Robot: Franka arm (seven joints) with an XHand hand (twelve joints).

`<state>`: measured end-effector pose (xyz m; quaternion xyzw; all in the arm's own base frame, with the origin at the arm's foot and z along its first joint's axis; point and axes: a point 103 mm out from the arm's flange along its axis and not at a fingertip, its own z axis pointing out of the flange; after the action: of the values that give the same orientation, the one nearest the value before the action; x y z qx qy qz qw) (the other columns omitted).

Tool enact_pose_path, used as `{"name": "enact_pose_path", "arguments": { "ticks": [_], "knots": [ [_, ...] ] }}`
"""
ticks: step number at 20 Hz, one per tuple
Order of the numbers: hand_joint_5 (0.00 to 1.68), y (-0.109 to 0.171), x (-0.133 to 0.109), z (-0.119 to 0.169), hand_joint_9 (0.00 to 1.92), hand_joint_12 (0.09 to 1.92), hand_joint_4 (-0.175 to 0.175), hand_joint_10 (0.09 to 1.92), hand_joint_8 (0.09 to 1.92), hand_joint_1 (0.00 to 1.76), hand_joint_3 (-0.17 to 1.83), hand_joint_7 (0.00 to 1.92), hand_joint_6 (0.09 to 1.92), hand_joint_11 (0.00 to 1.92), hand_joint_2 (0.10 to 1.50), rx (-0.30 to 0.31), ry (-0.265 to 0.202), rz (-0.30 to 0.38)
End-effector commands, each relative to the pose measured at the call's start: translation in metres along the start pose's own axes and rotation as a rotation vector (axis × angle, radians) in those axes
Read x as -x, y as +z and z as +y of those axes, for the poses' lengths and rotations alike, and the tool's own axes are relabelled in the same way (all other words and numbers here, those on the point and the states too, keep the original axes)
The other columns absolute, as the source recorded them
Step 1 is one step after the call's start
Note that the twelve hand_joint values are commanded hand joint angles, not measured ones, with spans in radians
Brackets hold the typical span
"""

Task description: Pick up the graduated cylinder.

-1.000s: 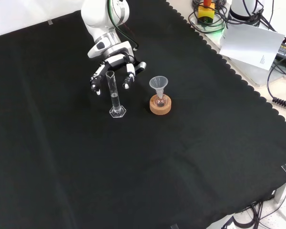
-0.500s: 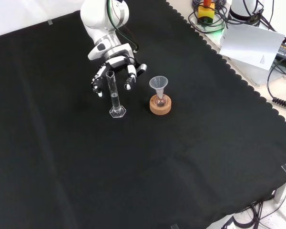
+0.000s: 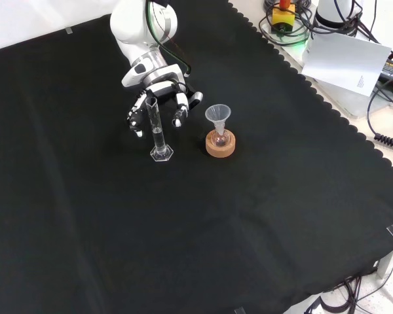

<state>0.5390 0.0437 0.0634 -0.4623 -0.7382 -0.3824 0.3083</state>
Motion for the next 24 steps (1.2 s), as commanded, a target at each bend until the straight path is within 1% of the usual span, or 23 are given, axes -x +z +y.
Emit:
{"name": "enact_pose_path", "arguments": {
  "ticks": [1, 9, 16, 24],
  "knots": [
    [0.56, 0.0045, 0.0005, 0.0013, 0.73, 1.24, 0.007, 0.47, 0.58, 0.92, 0.53, 0.53, 0.09, 0.5, 0.63, 0.006, -0.005, 0.006],
    [0.61, 0.0066, 0.0029, 0.0008, 0.79, 1.18, 0.005, 0.44, 0.56, 0.94, 0.53, 0.56, 0.09, 0.58, 0.66, 0.007, -0.004, 0.007],
    [0.65, 0.0106, -0.0002, 0.0033, 0.84, 1.16, 0.005, 0.42, 0.56, 0.97, 0.52, 0.59, 0.09, 0.64, 0.68, 0.021, 0.003, 0.001],
    [0.7, 0.0139, 0.0019, 0.0045, 0.89, 1.12, 0.011, 0.38, 0.55, 0.98, 0.51, 0.63, 0.14, 0.7, 0.69, 0.036, -0.001, 0.018]
  ]
}}
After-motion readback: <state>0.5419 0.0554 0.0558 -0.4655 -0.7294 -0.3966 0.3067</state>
